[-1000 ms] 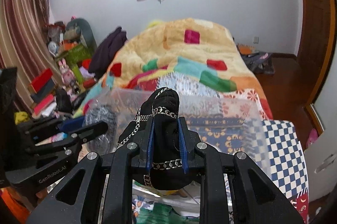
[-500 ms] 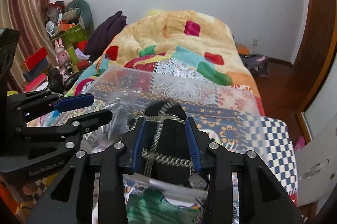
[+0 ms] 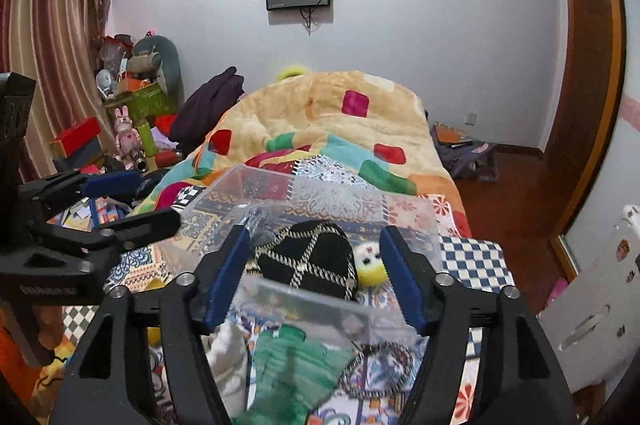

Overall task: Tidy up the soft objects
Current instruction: 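Grasp the yellow sponge with left tool while right tool grasps the green knit glove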

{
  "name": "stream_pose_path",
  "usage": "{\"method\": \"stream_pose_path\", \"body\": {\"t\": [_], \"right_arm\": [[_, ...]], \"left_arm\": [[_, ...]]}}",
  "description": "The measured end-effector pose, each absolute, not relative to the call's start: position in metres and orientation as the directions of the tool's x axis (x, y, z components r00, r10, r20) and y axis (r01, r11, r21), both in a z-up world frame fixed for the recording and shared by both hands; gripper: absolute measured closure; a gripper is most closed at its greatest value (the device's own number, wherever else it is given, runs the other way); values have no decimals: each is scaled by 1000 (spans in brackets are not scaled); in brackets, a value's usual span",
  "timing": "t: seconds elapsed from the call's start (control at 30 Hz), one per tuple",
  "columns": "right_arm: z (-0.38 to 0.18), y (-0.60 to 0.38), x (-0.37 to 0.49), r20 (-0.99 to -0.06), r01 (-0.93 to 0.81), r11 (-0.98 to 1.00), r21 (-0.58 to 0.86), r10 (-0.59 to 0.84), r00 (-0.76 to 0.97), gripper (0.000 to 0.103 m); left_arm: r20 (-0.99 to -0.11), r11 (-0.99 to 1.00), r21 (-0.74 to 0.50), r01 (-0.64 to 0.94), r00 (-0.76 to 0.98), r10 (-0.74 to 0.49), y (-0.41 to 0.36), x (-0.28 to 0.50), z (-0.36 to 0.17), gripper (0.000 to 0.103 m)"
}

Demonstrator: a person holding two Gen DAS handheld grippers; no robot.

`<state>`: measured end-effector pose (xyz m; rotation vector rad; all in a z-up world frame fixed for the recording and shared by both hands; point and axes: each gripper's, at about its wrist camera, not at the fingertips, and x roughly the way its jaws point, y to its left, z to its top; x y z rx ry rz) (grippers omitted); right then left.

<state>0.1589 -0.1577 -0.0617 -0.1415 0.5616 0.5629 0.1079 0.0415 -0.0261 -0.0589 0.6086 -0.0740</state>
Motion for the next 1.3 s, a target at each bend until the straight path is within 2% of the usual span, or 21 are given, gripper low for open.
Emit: {"method": "stream_pose_path", "body": {"t": [0.23,0.57,0.63,0.7,0.77,0.87,1.13,1.2,1.27,1.3], "right_arm": [[-89,-161,149,-608,-550,835,32,453,653,33],[-137,-163,141,-707,-579,807,119,479,521,33],[-143,-163,140,-717,-582,802,137,485,500,35],[-147,-163,140,-724,-585,796,154,494,481,44],[-149,-163,140,-730,-584,795,164,496,470,48],[-152,-162,140,-736,-581,799,156,486,471,55],[-156,-155,139,-751,-586,803,110,453,480,60],[-156,-154,140,-750,-583,806,99,445,488,67],[-156,-154,142,-748,-578,810,104,446,491,77],[-155,-156,143,-746,-577,809,113,453,488,80]], "left_arm": [[-603,994,-105,10,795,-71,50,92,-44,6],[-708,994,-108,-34,704,-53,50,81,-96,6],[-722,993,-115,-36,689,-59,50,80,-104,6],[-732,992,-120,-37,678,-63,50,79,-110,6],[-735,992,-120,-38,675,-63,48,78,-114,8],[-743,993,-113,-27,666,-67,46,79,-119,19],[-760,992,-124,-27,645,-77,45,81,-128,44],[-761,991,-130,-16,643,-89,44,81,-128,61],[-762,992,-126,-11,641,-90,43,80,-128,69],[-759,992,-126,-9,645,-91,43,78,-127,69]]}}
